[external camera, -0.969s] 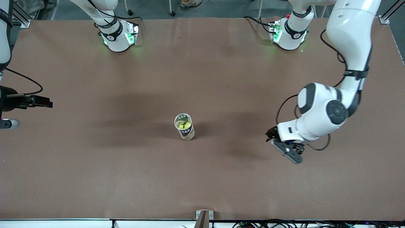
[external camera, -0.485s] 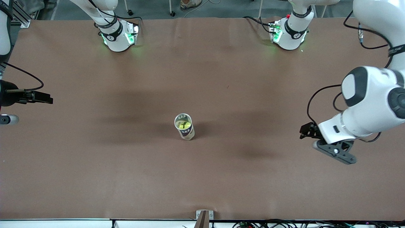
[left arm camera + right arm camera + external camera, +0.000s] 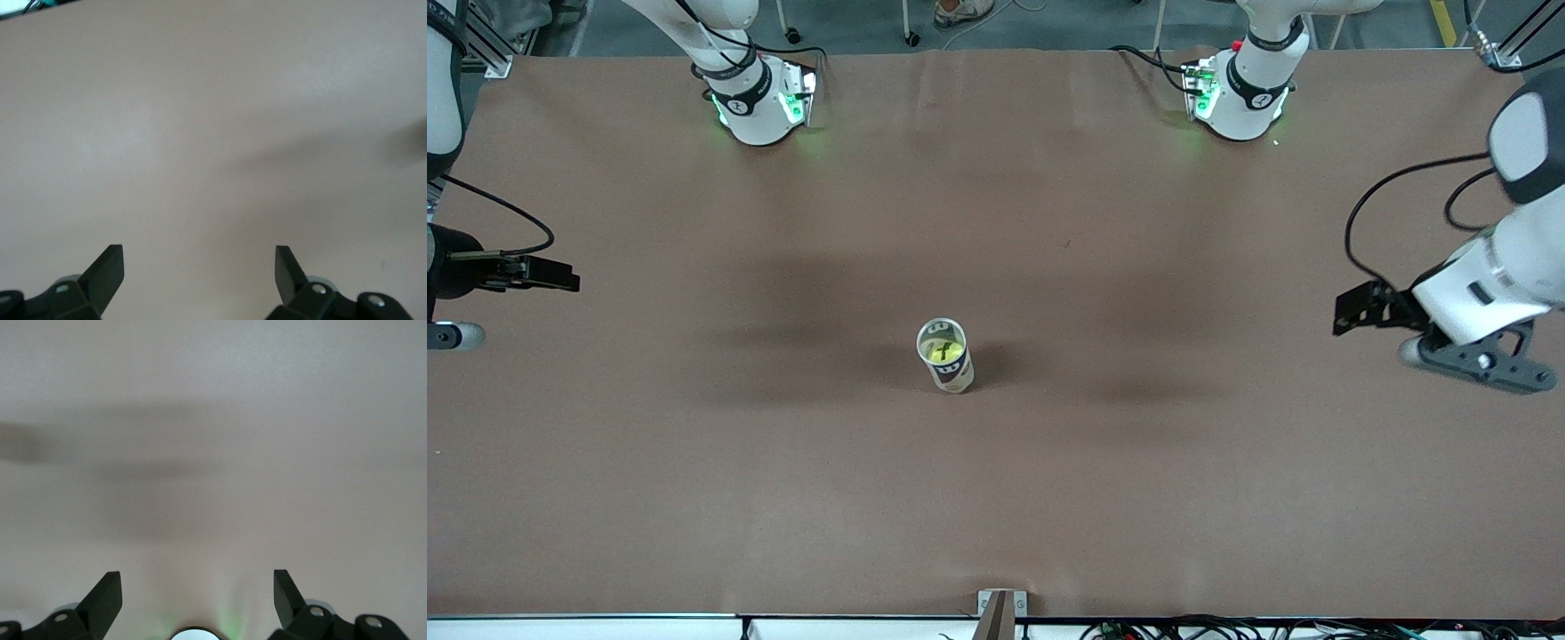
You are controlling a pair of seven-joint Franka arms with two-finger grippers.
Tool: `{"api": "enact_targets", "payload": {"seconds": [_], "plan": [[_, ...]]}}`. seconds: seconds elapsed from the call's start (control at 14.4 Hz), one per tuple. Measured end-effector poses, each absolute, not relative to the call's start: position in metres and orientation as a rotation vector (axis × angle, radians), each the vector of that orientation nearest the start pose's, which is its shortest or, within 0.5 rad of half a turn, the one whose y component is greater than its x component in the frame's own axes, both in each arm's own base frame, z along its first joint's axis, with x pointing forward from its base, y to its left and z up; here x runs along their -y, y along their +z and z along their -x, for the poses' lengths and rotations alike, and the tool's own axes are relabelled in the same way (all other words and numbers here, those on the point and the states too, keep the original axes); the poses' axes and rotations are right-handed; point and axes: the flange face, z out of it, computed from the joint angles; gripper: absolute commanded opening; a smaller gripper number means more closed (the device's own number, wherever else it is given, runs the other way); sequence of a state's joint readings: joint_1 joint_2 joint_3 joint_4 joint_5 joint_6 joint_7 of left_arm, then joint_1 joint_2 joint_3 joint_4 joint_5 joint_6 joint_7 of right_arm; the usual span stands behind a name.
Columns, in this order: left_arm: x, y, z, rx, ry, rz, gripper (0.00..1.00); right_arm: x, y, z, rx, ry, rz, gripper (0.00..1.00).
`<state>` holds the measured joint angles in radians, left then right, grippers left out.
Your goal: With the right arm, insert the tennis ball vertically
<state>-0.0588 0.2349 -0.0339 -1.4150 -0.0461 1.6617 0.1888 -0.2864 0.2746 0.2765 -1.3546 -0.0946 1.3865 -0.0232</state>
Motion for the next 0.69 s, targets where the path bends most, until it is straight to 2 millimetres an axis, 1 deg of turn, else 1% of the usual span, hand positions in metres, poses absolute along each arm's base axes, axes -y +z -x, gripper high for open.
{"api": "enact_targets", "payload": {"seconds": [0.21, 0.28, 0.35, 0.48, 0.69], "plan": [[0.034, 0.619, -0.605, -0.378, -0.091, 3.163, 1.00, 0.015, 0.553, -0.612, 0.032, 0.377, 3.167, 1.00], [0.027, 0.632, -0.595, -0.363, -0.098, 3.163, 1.00, 0.011, 0.553, -0.612, 0.030, 0.380, 3.176, 1.00], [0.023, 0.641, -0.584, -0.353, -0.088, 3.164, 1.00, 0.010, 0.553, -0.612, 0.020, 0.381, 3.176, 1.00], [0.021, 0.650, -0.564, -0.318, -0.041, 3.170, 1.00, 0.018, 0.555, -0.611, -0.010, 0.377, 3.167, 1.00], [0.020, 0.651, -0.547, -0.267, -0.001, 3.176, 1.00, 0.029, 0.559, -0.607, -0.021, 0.382, 3.160, 1.00]]}}
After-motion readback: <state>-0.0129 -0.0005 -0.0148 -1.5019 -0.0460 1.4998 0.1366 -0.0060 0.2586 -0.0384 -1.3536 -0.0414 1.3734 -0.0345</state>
